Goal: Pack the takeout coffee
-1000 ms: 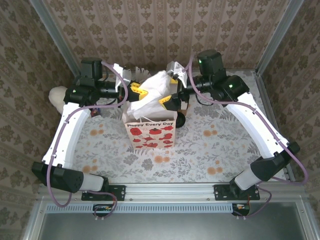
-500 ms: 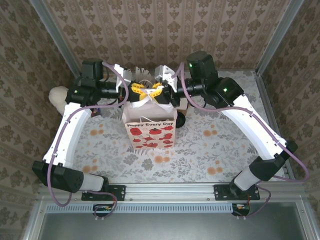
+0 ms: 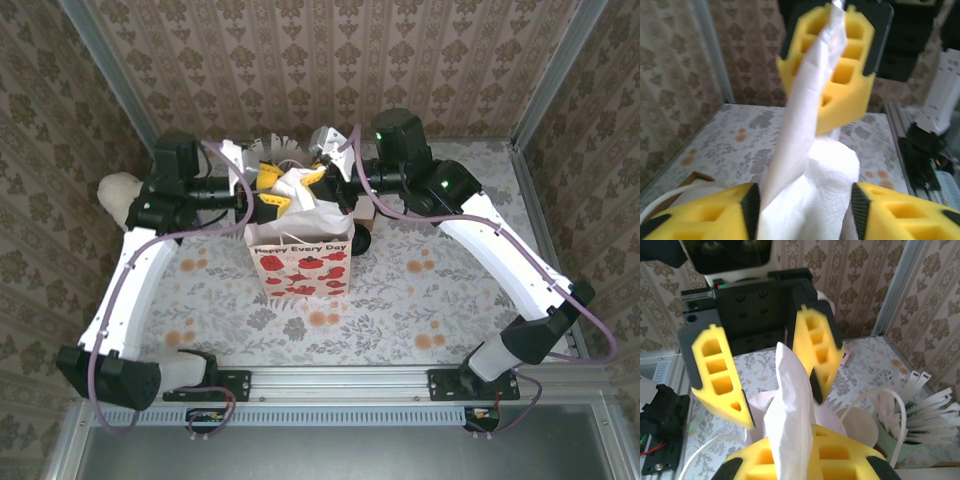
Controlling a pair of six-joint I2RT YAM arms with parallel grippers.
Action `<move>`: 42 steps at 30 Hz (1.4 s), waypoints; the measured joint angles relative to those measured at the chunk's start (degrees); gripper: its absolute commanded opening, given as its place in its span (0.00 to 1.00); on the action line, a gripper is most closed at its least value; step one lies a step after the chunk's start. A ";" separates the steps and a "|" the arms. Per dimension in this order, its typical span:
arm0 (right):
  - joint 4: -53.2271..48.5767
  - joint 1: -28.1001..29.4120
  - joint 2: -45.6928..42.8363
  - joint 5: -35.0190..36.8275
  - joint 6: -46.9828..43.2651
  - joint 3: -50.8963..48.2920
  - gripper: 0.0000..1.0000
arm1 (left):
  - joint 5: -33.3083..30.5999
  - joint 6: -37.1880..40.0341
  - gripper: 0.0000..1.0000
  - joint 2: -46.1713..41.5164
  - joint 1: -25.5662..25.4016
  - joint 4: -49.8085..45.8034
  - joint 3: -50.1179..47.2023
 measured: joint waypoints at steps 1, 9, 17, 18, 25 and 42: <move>0.02 0.00 -0.17 -0.11 0.52 -0.61 0.00 | -1.31 -1.22 0.59 -1.57 0.04 1.33 -1.60; 0.70 0.00 0.26 -2.67 4.00 -2.78 0.00 | -12.39 -7.80 0.95 -10.47 0.31 8.17 -10.88; 2.60 1.09 5.35 -5.35 9.81 -1.88 0.00 | -39.80 -23.63 1.00 -18.47 1.11 13.90 -17.05; 2.56 1.53 5.81 -5.18 10.62 -1.84 0.00 | -43.76 -26.10 1.00 -18.95 1.16 13.49 -17.03; 2.51 3.41 7.41 -3.80 17.84 2.14 0.00 | -66.03 -43.47 1.00 -15.80 2.56 3.50 -14.84; 2.19 7.26 13.97 7.19 26.56 3.23 0.00 | -77.90 -54.36 1.00 -11.63 3.08 -9.81 -16.96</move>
